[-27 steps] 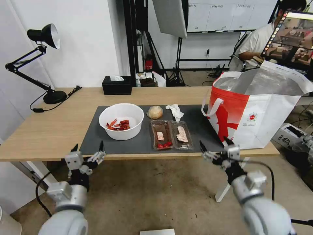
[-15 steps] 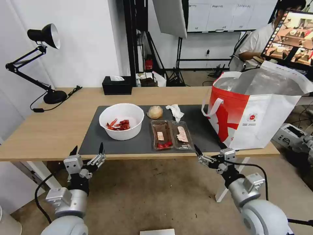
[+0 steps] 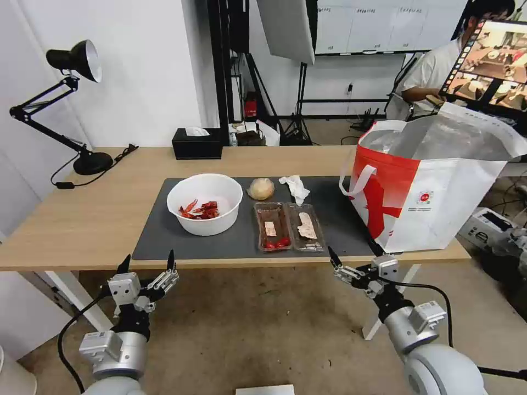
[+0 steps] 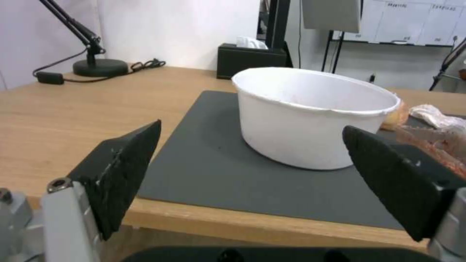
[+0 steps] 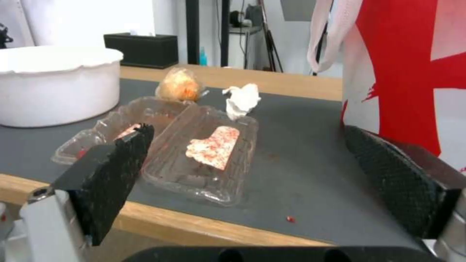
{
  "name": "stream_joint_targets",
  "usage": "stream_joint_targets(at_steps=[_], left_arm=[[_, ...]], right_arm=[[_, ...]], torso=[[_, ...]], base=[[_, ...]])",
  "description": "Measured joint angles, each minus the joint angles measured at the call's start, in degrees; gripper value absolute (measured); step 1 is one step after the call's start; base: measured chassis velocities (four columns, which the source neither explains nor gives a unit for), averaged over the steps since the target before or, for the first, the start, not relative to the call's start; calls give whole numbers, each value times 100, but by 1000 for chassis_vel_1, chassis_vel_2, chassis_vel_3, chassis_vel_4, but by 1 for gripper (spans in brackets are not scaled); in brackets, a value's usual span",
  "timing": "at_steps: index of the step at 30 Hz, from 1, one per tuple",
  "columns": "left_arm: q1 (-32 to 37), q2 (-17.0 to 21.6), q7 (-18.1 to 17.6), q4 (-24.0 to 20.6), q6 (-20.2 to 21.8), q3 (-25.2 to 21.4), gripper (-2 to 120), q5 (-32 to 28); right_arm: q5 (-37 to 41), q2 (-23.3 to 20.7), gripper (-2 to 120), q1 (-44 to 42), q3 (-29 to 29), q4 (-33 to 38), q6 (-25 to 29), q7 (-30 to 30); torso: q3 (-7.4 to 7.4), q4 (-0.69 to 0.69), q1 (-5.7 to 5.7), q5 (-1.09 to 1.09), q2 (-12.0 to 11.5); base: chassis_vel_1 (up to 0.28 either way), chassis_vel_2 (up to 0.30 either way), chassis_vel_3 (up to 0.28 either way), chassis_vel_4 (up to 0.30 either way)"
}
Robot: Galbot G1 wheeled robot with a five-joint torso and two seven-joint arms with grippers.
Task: Pick up the trash from the table and place it into the takeout bag.
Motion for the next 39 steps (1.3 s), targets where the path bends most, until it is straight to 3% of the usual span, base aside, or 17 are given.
stream_joint_targets(at_steps=[12, 14, 15, 17, 19, 20, 22, 23, 26, 30, 39], left_arm=[[-47, 11, -6, 45, 0, -4, 100, 0], [-43, 11, 21, 46, 0, 0, 100, -8], [-43, 11, 21, 46, 0, 0, 100, -8], [-27, 7, 37, 39, -5, -2, 100, -19], [-23, 7, 38, 35, -5, -3, 100, -21], [-13, 6, 39, 24, -6, -15, 100, -26], [16, 17, 40, 11, -19, -63, 100, -33], [16, 17, 40, 11, -19, -63, 100, -33], [47, 19, 39, 4, -23, -90, 100, -35], [70, -7, 40, 6, -29, -90, 100, -23], [126, -42, 44, -47, -42, -76, 100, 41]], right_arm=[[-28, 18, 100, 95, -194, -217, 344, 67], [719, 18, 100, 170, -437, -196, 258, 440], [719, 18, 100, 170, -437, -196, 258, 440], [2008, 35, 100, 321, -694, -35, -18, 1053], [2283, 41, 100, 360, -734, 4, -73, 1196], [3043, 60, 100, 478, -823, 116, -213, 1618], [5312, 125, 100, 877, -776, 429, -416, 2894], [5312, 125, 100, 877, -776, 429, -416, 2894], [6828, 147, 100, 1047, -652, 537, -414, 3426], [7695, 160, 100, 1082, -654, 625, -402, 3744], [8033, 265, 100, 1180, -744, 562, -415, 3828]], torso=[[0, 0, 0, -1, 0], [0, 0, 0, 0, 0], [0, 0, 0, 0, 0], [0, 0, 0, -1, 0], [0, 0, 0, -1, 0], [0, 0, 0, 0, 0], [0, 1, 0, -1, 0], [0, 1, 0, -1, 0], [0, 1, 0, 0, 0], [0, 0, 0, -1, 0], [0, 0, 0, 0, 0]], base=[[0, 0, 0, 0], [0, 0, 0, 0], [0, 0, 0, 0], [0, 0, 0, 0], [0, 0, 0, 0], [0, 0, 0, 0], [0, 0, 0, 0], [0, 0, 0, 0], [0, 0, 0, 0], [0, 0, 0, 0], [0, 0, 0, 0]])
